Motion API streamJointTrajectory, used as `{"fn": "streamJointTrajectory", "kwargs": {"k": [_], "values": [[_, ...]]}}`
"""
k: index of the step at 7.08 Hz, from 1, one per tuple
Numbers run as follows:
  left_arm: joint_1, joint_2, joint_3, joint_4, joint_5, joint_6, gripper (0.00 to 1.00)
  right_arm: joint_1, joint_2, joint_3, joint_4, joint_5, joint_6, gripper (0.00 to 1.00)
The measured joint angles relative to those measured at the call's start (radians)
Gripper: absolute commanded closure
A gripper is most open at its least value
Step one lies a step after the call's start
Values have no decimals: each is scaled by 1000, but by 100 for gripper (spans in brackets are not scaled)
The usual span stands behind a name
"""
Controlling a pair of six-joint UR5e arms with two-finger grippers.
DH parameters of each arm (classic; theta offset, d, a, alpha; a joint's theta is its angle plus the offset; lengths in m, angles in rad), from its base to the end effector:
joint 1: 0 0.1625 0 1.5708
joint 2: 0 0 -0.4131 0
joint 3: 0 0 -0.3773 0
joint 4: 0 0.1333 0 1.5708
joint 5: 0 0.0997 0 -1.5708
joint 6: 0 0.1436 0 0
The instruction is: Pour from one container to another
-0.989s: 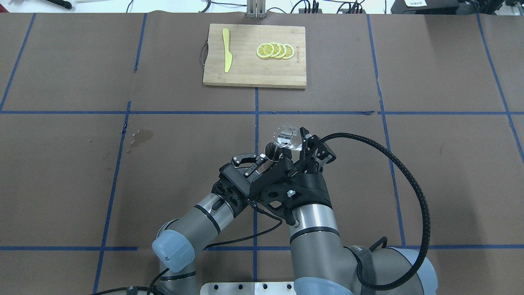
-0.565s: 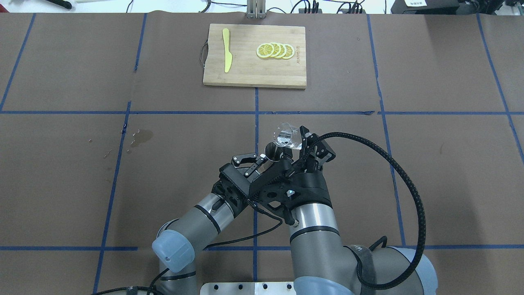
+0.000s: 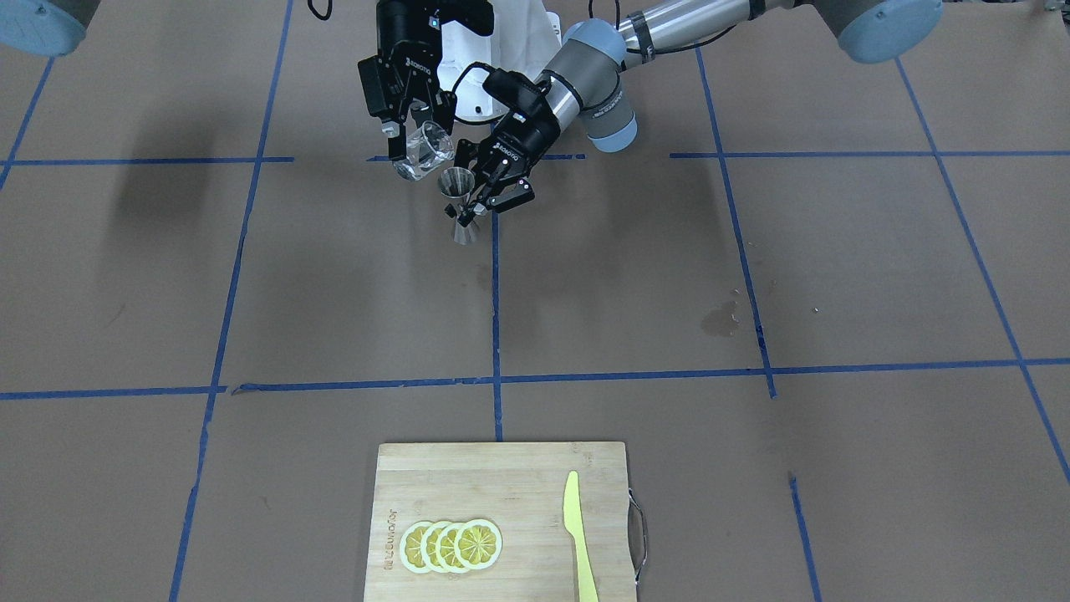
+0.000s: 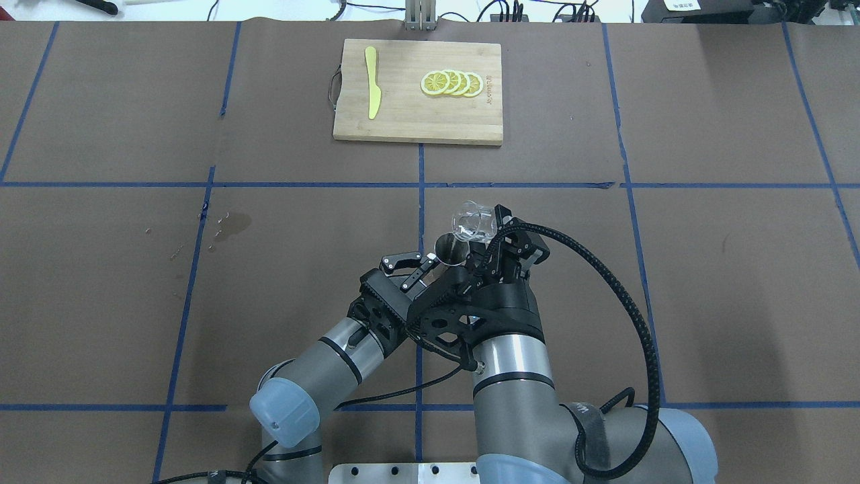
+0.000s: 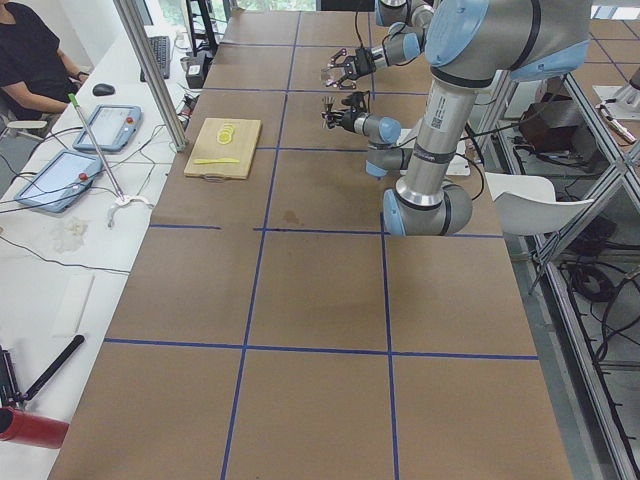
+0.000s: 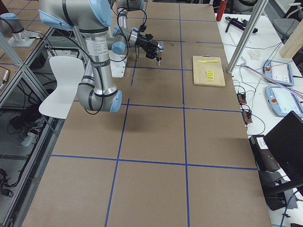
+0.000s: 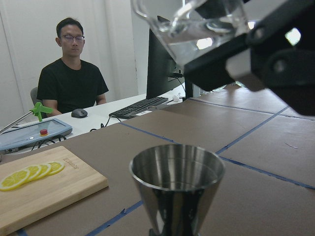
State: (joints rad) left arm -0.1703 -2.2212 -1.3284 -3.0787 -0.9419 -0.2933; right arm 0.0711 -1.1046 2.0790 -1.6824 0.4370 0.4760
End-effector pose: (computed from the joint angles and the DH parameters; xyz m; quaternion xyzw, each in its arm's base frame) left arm 0.6254 -0.3285 0.2084 0.6485 0.4650 0.0724 0.5983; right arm -0.4886 -0.2989 0.1831 0.6014 -0.0259 -0.1795 0.7781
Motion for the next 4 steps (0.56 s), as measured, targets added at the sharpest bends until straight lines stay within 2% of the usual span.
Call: {"fn": "streamJointTrajectory", "kwargs": {"k": [4], "values": [[0, 0, -2, 0, -1, -1, 100, 4, 13, 1, -15, -9, -107, 100]]}}
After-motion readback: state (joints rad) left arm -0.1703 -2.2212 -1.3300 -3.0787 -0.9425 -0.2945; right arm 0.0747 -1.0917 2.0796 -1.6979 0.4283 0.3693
